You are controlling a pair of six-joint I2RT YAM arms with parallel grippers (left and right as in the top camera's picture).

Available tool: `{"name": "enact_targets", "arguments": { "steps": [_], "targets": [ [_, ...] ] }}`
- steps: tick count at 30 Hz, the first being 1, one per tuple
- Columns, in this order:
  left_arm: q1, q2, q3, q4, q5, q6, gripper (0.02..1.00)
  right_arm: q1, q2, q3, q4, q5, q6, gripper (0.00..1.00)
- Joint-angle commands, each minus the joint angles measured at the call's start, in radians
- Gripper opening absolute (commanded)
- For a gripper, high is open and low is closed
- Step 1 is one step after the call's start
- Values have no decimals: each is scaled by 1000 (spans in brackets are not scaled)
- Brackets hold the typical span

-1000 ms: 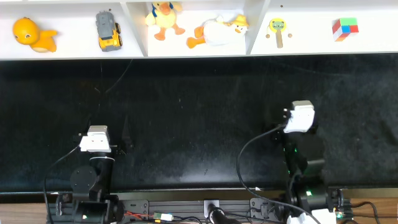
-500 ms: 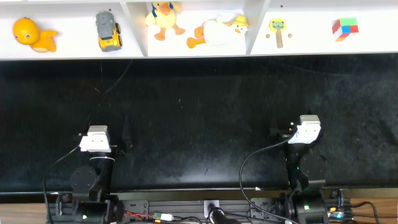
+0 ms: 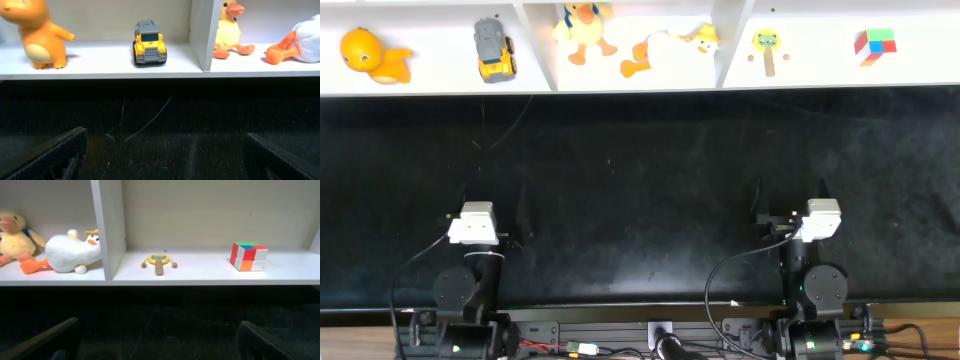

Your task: Store Toys

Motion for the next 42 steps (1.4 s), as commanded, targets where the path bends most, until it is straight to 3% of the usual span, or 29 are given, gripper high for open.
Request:
{"name": "enact_targets", "arguments": {
  "steps": [1,8,42],
  "targets": [
    [-3,-9,-2,-2,6,19,998,-1,-10,-13,3,-6,5,996],
    [-3,-9,-2,-2,6,19,998,-71,-10,-13,0,-6,5,996],
    [-3,-9,-2,-2,6,19,998,-58,-9,-13,0,-6,5,996]
  ]
}}
